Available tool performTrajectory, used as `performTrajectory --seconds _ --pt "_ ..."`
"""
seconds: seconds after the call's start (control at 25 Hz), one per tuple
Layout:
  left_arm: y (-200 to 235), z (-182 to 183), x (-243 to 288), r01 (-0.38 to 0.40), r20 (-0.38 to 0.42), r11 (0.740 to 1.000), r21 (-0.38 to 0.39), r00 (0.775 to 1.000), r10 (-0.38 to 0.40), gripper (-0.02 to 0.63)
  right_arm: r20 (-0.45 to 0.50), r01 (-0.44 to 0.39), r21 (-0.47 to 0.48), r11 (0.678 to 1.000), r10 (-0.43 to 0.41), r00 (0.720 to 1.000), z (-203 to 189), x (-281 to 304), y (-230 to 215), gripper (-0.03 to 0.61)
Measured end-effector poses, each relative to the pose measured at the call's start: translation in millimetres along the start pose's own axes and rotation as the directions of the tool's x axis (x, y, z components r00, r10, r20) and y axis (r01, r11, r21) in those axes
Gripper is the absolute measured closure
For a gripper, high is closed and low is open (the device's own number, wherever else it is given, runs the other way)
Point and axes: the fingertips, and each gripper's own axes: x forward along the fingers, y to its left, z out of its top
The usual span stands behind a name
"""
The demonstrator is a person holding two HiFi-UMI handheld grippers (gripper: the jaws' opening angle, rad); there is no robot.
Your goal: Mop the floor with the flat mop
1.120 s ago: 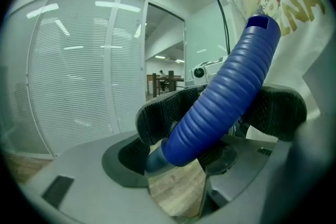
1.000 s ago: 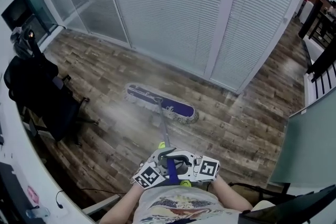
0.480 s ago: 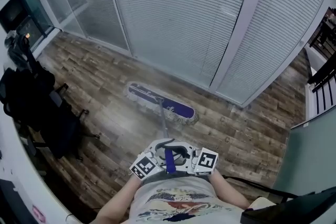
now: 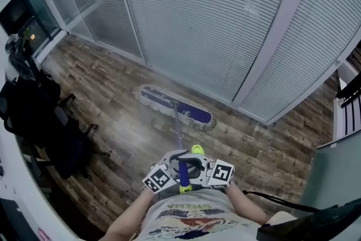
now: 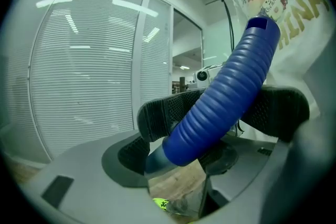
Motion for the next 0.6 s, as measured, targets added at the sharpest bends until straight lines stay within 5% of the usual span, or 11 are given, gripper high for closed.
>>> performTrajectory --seconds 0.6 --pt "217.3 41.7 107.0 -0.055 -0.043 0.998 -0.012 0.998 0.054 0.383 0.023 -0.049 0.005 0.999 0.048 0.999 53.8 -32.3 -234.7 0.304"
